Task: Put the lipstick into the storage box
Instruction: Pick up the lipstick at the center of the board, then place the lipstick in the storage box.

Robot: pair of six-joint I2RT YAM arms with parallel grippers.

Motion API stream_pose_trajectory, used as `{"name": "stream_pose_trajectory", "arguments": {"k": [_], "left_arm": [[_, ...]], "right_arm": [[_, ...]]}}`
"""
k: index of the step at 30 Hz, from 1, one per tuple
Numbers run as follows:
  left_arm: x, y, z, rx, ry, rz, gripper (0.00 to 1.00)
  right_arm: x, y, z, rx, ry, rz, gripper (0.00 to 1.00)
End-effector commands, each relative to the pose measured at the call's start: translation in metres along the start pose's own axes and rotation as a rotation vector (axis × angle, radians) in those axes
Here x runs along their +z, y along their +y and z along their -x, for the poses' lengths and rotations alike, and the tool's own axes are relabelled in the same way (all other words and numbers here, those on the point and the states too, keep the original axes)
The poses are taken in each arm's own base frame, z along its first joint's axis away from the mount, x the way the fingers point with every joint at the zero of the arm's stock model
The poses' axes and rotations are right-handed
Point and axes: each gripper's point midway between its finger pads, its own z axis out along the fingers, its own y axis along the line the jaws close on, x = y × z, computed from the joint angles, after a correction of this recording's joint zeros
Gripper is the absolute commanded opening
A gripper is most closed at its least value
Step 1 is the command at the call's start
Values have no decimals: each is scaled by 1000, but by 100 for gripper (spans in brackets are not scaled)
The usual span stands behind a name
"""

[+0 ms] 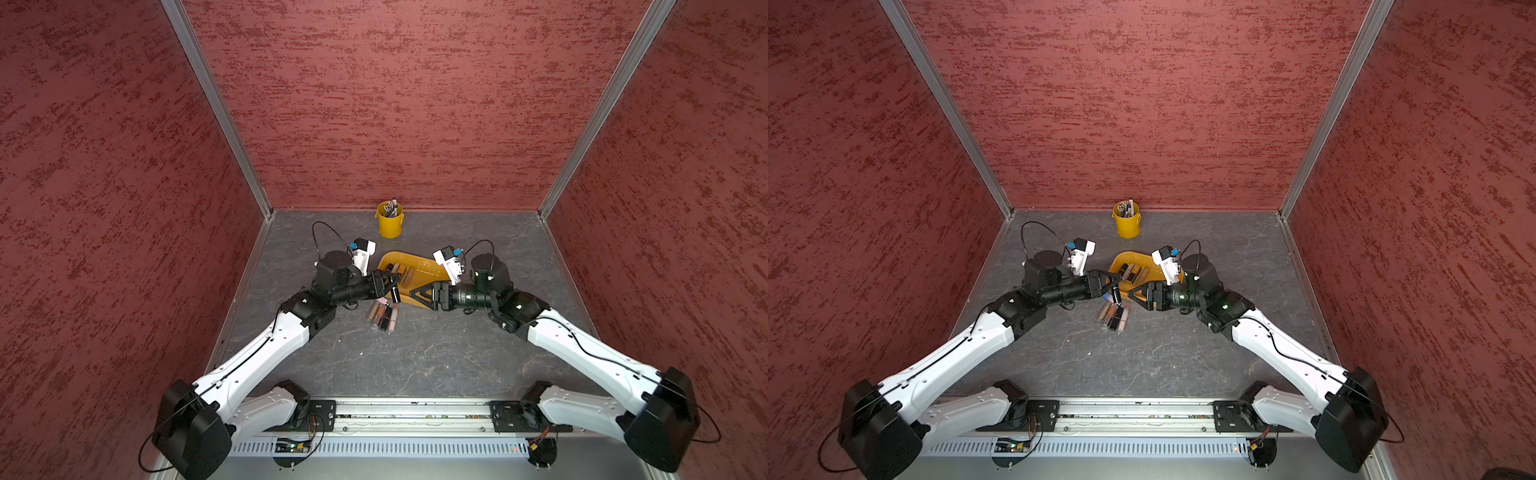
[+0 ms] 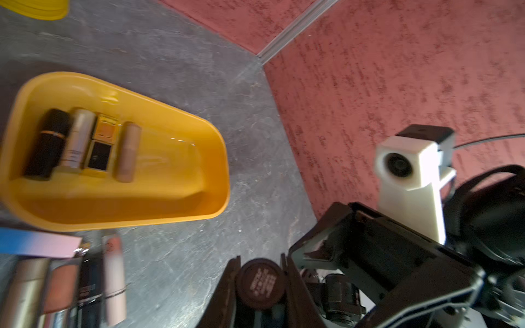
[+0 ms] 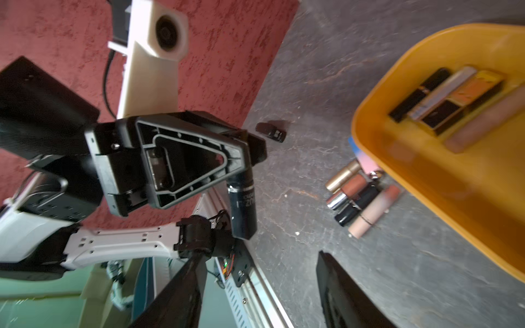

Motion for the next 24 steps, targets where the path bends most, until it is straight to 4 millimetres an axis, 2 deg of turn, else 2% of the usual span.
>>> {"name": "stream_pose_trajectory", "arguments": {"k": [1, 4, 7, 18, 24], "left_arm": [[6, 36, -11, 57, 84, 210, 8], [22, 40, -6, 122, 137, 276, 8], [43, 42, 2, 187, 192, 323, 8], [137, 58, 20, 328, 377, 385, 8], [172, 67, 23, 404, 425, 428, 8]], "right_arm": [[-14, -51, -10, -20, 16, -285, 66], [-20, -69, -19, -33, 39, -369, 66], [-24, -76, -26, -40, 45, -395, 66], [-39, -90, -39, -76, 47, -460, 67], [-44, -91, -38, -91, 39, -474, 68]]}}
